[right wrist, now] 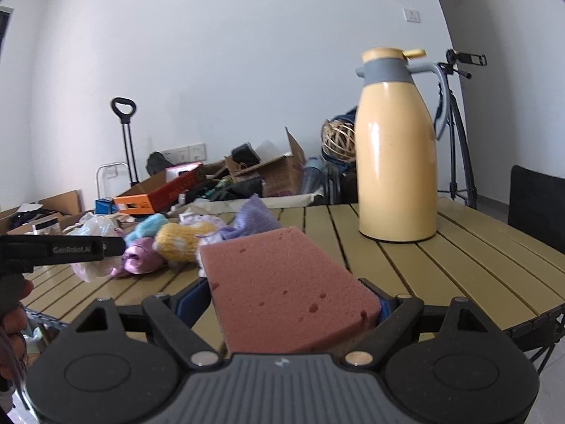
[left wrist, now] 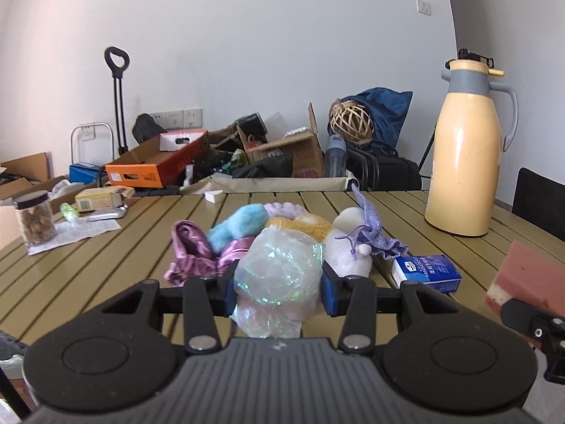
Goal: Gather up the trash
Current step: 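Carry the plastic bag and pink sponge down over the black bin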
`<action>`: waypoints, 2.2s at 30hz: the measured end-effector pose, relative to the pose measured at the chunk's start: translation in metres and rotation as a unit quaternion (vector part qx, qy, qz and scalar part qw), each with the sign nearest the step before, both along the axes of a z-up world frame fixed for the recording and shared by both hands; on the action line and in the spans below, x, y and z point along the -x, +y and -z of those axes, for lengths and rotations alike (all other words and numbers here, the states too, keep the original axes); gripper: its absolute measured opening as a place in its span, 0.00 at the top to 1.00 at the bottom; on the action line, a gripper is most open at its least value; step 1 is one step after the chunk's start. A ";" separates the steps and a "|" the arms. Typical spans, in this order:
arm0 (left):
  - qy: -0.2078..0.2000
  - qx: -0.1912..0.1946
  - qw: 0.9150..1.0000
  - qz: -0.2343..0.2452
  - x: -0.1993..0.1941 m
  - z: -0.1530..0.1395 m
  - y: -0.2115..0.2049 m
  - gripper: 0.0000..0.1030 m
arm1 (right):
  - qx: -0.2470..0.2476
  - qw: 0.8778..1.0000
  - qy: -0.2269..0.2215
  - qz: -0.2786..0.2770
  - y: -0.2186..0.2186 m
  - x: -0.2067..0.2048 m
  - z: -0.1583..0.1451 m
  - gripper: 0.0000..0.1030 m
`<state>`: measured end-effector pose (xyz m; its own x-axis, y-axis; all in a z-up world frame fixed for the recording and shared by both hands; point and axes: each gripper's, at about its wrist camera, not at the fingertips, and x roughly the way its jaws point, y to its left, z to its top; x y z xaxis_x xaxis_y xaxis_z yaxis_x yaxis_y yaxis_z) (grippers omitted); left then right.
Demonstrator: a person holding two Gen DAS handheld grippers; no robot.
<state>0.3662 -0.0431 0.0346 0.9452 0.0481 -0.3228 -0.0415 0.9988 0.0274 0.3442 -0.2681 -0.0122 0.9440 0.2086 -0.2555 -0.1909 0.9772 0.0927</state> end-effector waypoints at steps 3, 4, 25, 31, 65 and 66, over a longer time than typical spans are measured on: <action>-0.006 -0.001 1.000 -0.002 0.019 -0.006 0.005 0.57 | 0.002 1.000 -0.008 -0.010 0.007 0.011 -0.003 0.15; -0.007 -0.002 1.000 -0.003 0.026 -0.008 0.007 0.57 | 0.002 1.000 -0.011 -0.012 0.010 0.016 -0.002 0.15; 0.004 -0.008 1.000 -0.020 0.139 -0.011 0.033 0.57 | -0.030 0.998 -0.002 -0.052 0.032 0.094 0.008 0.15; 0.025 -0.009 0.999 -0.022 0.157 0.000 0.040 0.57 | -0.023 0.997 0.016 -0.066 0.038 0.107 0.019 0.15; 0.241 0.005 0.970 -0.017 0.143 0.137 0.078 0.57 | 0.063 0.981 0.175 -0.055 0.056 0.106 0.104 0.15; 0.245 0.005 0.969 -0.016 0.141 0.139 0.078 0.57 | 0.064 0.980 0.179 -0.054 0.056 0.103 0.107 0.15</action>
